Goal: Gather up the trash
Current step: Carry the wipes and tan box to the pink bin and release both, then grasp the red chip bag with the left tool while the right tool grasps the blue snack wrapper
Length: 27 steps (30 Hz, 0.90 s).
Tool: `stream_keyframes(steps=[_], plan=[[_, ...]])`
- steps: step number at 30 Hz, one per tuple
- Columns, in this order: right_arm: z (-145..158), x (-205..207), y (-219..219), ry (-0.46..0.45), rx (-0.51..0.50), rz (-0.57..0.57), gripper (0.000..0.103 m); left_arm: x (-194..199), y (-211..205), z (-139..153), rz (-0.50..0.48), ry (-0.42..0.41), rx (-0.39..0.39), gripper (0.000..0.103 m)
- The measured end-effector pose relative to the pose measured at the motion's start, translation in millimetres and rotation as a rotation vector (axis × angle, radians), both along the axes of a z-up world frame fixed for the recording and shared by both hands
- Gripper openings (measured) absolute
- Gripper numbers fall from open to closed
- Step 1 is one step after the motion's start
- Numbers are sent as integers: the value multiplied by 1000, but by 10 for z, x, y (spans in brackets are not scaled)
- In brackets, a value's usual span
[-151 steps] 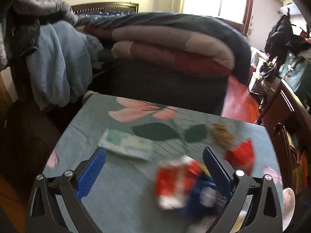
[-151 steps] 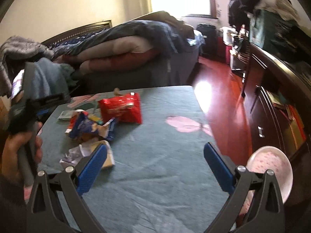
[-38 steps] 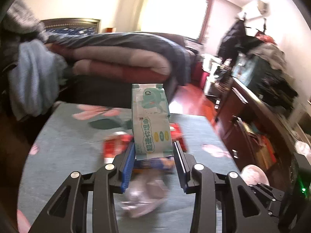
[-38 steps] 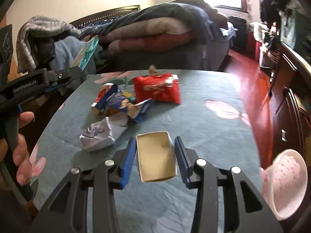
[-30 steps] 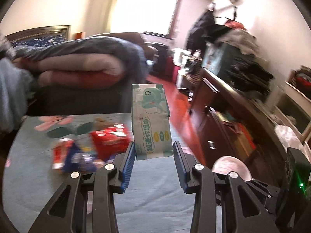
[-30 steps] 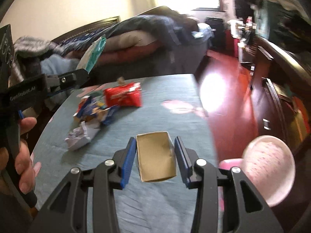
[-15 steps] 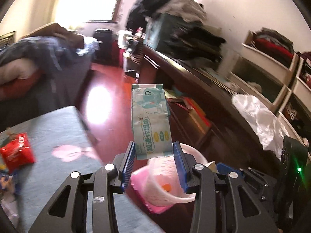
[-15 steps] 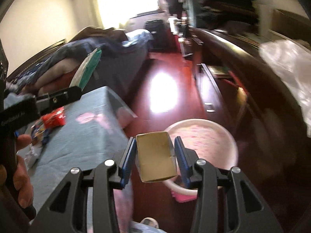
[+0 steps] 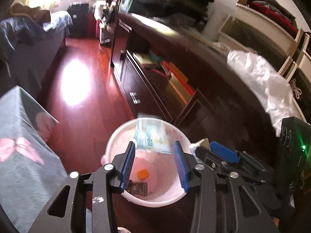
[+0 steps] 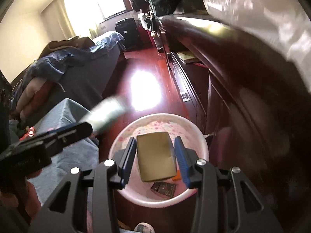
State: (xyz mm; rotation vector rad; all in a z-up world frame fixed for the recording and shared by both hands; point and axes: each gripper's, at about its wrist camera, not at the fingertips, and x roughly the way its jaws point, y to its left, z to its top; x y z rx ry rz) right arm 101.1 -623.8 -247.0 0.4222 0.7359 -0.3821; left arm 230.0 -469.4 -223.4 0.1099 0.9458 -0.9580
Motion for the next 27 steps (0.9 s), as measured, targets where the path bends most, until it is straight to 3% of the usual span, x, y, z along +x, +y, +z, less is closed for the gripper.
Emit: stream_keyframes(steps=[3, 6, 8, 12, 16, 20, 27], plan=[[-155, 89, -55, 18, -1, -4, 44, 65, -38, -144, 3, 30, 14, 53], [-259, 171, -88, 25, 6, -10, 54, 112, 9, -165, 25, 34, 8, 62], [-313, 206, -88, 31, 4, -12, 61, 132, 57, -134, 47, 20, 3, 67], [-358, 269, -49, 55, -18, -25, 64, 137, 203, -48, 90, -24, 14, 73], [-271, 310, 163, 76, -76, -33, 72, 140, 378, 42, 134, -54, 30, 77], [-112, 368, 479, 49, -72, 18, 80, 147, 657, 162, 220, -135, 84, 82], [196, 560, 1275, 5, -68, 179, 89, 236, 1605, 355, 439, -205, 124, 92]])
